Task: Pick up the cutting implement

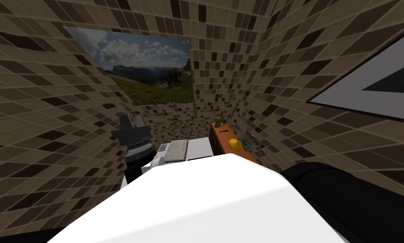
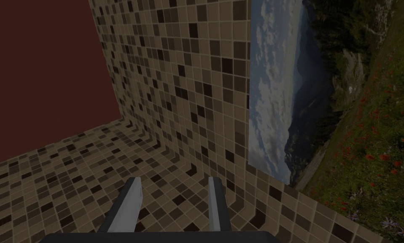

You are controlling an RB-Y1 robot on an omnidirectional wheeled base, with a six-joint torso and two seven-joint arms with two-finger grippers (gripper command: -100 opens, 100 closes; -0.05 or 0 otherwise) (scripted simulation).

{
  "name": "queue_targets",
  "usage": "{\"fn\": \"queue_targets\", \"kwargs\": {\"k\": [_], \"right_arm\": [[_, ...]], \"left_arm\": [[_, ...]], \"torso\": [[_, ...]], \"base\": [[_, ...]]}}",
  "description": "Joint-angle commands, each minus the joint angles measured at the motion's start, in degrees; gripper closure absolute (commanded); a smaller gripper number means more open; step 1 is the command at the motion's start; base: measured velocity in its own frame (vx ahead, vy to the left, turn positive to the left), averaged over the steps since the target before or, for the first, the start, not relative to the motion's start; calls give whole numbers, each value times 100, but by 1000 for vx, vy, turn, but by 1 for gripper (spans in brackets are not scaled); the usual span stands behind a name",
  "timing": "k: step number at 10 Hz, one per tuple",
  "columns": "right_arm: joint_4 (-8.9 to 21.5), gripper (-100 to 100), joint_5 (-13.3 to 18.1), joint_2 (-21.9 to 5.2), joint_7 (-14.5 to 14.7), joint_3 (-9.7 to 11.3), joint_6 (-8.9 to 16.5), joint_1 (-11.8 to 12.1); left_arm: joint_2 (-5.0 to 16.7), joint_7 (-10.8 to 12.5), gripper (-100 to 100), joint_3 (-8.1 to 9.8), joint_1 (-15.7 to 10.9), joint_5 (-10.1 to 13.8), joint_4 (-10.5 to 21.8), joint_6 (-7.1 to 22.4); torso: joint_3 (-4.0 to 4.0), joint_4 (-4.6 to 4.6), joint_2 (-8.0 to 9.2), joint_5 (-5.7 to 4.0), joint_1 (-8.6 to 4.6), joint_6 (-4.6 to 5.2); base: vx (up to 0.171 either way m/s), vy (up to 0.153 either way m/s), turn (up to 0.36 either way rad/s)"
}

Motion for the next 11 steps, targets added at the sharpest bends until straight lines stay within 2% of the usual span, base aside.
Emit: {"fn": "queue_targets", "kwargs": {"k": [1, 2, 3, 4, 8, 10, 11], "right_arm": [[68, -100, -50, 21, 81, 159, 44, -94], [72, -100, -30, 16, 47, 96, 11, -63], [83, 0, -33, 17, 58, 106, 9, -71], [270, -100, 13, 193, 61, 106, 0, -171], [646, -100, 105, 548, 70, 109, -19, -374], [652, -100, 113, 565, 70, 104, -29, -376], [666, 100, 117, 574, 71, 103, -39, -381]], "left_arm": [[0, 0, 0, 0, 0, 0, 0, 0], [0, 0, 0, 0, 0, 0, 0, 0], [-1, 0, 0, 0, 1, 0, 0, 0], [-1, 0, 0, 0, 1, 0, 0, 0], [-1, 0, 0, 0, 1, 0, 0, 0], [-1, 0, 0, -1, 1, 0, -1, 0], [-1, 0, 0, -1, 1, 0, -1, 0]], "torso": [[0, 0, 0, 0, 0, 0], [-1, 0, -1, 2, 11, 2], [-3, -2, -6, 6, 34, 7], [-6, -3, -10, 11, 49, 6], [-2, -1, -3, 10, 47, 6], [2, 3, 1, -12, 31, 8], [3, 4, 2, -17, 19, 9]], "base": [[-32, -104, 235], [-14, -47, 44], [-2, -10, -6], [-20, -23, 52], [-30, -31, 41], [-18, -18, 21], [0, 0, 0]]}}
